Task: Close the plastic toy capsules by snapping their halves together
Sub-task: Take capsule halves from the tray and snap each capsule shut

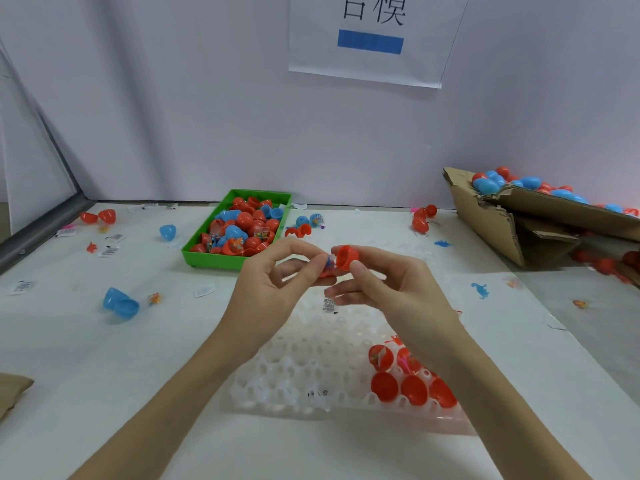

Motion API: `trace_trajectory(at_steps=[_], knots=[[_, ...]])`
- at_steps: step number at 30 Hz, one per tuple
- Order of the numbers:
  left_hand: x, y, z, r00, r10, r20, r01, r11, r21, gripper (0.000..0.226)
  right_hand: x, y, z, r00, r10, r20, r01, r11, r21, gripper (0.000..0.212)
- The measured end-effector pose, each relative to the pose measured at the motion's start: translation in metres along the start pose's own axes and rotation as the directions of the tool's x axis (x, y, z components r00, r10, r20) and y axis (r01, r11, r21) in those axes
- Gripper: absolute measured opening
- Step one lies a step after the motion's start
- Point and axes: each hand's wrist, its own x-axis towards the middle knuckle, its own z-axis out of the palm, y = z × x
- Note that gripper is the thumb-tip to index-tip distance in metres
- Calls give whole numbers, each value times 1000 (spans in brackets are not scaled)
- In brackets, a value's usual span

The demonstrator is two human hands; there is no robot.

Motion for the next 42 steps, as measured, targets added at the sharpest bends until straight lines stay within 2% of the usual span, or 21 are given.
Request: trace_trajectory(at_steps=[3,5,9,12,14,19,26,31,33,35,38,42], knots=[[0,-1,-2,998,67,20,-69,993,101,8,-1,5,4,980,-188,-67,145,901,-408,30],[-1,-2,-2,995,98,15,-99,979,176,10,-3,8,6,969,-241,-52,172,814,-555,35],[-2,0,1,993,103,-59,-88,973,211,21,-3,10,8,963,-266,-33,183,744,-642,40],[-2,2,1,990,116,-81,-97,973,207,17,-4,9,12,947,-320,-29,225,725,-651,37],[-3,4,1,993,114,-43,-104,977,186,15,-4,9,13,940,-339,-47,232,731,-641,35],[-3,3,2,992,114,59,-122,980,155,27,-2,6,11,945,-314,-92,198,772,-604,37],[-2,5,-2,983,179,47,-184,973,137,34,-5,1,13,917,-393,-64,268,729,-630,40],[0,6,0,963,261,68,-269,944,190,34,-7,1,14,929,-358,-93,234,764,-602,38],[-1,6,0,957,277,90,-291,925,242,37,-7,0,16,941,-314,-131,192,808,-557,33],[-2,6,-1,943,303,135,-332,873,358,44,-8,-2,17,957,-241,-162,149,885,-441,29],[-6,5,4,917,346,200,-398,740,542,59,-10,-5,18,981,-109,-161,76,977,-198,24],[-9,4,3,871,458,177,-430,538,725,49,-11,-4,22,995,64,-78,-63,998,19,22]])
